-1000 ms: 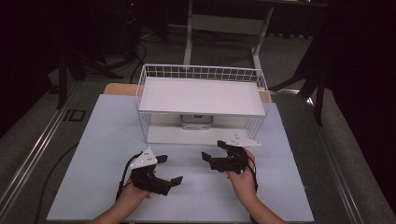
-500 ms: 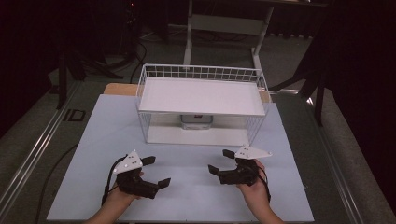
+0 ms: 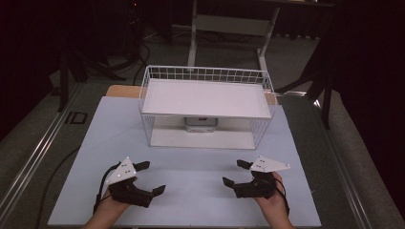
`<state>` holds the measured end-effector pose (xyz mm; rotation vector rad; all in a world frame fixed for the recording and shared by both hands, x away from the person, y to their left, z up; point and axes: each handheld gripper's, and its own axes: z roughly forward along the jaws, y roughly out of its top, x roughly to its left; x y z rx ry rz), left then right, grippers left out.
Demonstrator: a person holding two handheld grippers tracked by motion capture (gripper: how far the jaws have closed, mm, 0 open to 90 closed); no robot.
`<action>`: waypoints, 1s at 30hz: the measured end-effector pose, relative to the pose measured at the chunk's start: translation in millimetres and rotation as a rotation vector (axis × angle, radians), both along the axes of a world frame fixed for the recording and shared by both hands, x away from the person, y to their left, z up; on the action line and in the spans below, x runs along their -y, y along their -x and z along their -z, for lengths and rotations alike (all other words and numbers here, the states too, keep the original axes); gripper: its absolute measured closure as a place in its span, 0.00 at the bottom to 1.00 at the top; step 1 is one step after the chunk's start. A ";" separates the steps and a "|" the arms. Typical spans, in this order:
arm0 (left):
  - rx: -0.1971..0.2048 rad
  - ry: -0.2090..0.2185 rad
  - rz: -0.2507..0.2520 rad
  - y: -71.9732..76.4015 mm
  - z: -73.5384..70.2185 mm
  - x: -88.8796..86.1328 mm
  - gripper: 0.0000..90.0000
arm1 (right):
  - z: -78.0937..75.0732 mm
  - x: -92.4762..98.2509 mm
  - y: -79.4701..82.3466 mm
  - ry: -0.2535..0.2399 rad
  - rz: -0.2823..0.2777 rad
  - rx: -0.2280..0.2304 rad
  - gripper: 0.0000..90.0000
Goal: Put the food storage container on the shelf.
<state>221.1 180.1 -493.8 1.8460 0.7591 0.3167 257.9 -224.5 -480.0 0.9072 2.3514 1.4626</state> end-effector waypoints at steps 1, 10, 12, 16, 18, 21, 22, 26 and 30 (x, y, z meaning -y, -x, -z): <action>0.003 0.003 -0.002 1.0 0.6 -0.7 0.02 | 0.2 2.2 1.3 -0.003 0.006 -0.001 0.16; -0.011 -0.006 -0.005 4.1 5.9 -3.1 0.02 | 8.8 24.0 10.4 0.009 0.016 -0.014 0.16; -0.011 -0.006 -0.008 3.8 6.7 -3.3 0.02 | 9.1 25.8 10.7 0.009 0.018 -0.015 0.16; -0.015 -0.018 -0.017 0.8 10.6 -4.6 0.02 | 9.6 33.5 8.1 -0.012 0.024 0.011 0.16; -0.007 -0.024 -0.024 0.6 11.8 -5.0 0.02 | 10.8 36.3 6.5 -0.015 0.032 0.016 0.16; 0.006 -0.023 -0.028 0.2 11.8 -5.2 0.02 | 11.3 40.2 4.4 -0.017 0.054 0.030 0.16; 0.007 -0.020 -0.031 -0.1 11.8 -5.1 0.02 | 11.2 41.7 3.6 -0.019 0.063 0.042 0.16; 0.024 -0.023 -0.048 -2.2 13.4 -5.2 0.02 | 11.5 45.1 2.2 -0.015 0.079 0.051 0.16; 0.010 -0.029 -0.058 -4.1 15.9 -5.7 0.02 | 12.0 47.5 1.6 -0.004 0.089 0.070 0.16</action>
